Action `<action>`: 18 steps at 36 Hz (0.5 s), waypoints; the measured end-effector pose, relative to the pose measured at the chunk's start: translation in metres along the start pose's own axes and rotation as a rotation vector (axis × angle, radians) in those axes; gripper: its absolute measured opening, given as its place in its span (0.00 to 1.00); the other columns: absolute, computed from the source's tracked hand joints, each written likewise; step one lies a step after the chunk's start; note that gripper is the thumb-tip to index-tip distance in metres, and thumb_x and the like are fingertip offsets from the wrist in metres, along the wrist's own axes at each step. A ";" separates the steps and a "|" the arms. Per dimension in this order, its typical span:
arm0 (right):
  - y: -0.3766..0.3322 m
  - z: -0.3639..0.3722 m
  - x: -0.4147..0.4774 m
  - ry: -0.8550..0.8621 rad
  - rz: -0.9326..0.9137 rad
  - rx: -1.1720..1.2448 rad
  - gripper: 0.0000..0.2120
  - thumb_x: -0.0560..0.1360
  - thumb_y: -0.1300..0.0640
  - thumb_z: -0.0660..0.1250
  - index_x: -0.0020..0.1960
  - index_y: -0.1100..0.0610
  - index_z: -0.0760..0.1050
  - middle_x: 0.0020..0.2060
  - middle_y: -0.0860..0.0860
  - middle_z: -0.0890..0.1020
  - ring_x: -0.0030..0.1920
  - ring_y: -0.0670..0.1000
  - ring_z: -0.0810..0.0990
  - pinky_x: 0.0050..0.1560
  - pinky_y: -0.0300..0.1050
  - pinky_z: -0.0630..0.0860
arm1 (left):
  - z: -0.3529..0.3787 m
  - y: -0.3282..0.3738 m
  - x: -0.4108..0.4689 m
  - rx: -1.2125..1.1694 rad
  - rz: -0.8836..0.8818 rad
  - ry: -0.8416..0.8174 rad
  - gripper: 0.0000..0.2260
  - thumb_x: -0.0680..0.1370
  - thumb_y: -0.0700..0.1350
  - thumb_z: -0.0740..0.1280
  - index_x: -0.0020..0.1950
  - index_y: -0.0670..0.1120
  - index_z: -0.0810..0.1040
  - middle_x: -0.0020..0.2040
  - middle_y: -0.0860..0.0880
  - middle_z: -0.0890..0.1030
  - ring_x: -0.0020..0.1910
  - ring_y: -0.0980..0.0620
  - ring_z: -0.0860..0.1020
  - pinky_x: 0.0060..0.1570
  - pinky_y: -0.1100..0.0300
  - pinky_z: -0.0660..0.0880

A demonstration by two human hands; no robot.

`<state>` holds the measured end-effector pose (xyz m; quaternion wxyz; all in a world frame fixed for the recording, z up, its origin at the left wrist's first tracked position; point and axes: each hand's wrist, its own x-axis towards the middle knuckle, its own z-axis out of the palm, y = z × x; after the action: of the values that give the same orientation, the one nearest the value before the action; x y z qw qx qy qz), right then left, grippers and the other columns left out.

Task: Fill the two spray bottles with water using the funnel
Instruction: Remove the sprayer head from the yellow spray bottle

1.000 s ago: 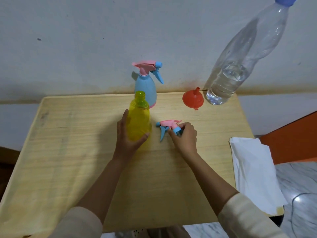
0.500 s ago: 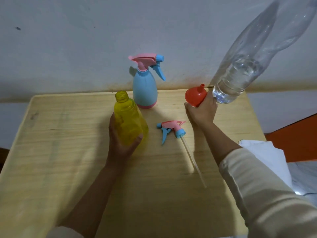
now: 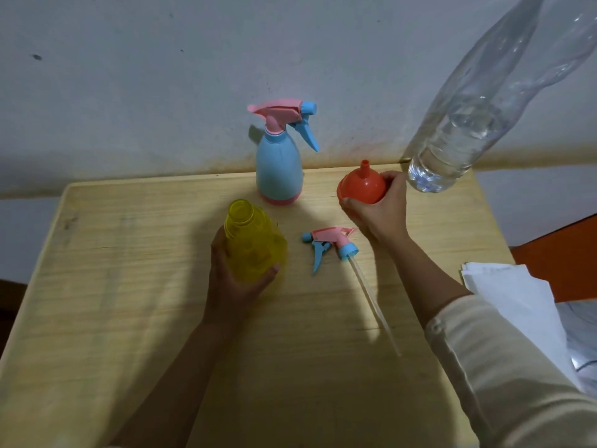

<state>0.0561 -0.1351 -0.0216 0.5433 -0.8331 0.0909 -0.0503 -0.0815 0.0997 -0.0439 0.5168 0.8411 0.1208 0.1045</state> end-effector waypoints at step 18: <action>-0.063 -0.007 -0.064 -0.047 0.111 0.588 0.37 0.57 0.55 0.75 0.64 0.57 0.70 0.58 0.55 0.74 0.50 0.48 0.77 0.38 0.32 0.76 | -0.008 0.028 0.005 -0.012 0.085 0.021 0.40 0.66 0.53 0.76 0.72 0.47 0.62 0.67 0.51 0.68 0.63 0.60 0.67 0.60 0.71 0.66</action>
<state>-0.0013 -0.1031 0.0397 0.7653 -0.6345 0.1055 -0.0255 -0.0765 0.0960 -0.0145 0.5156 0.8412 0.0897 0.1361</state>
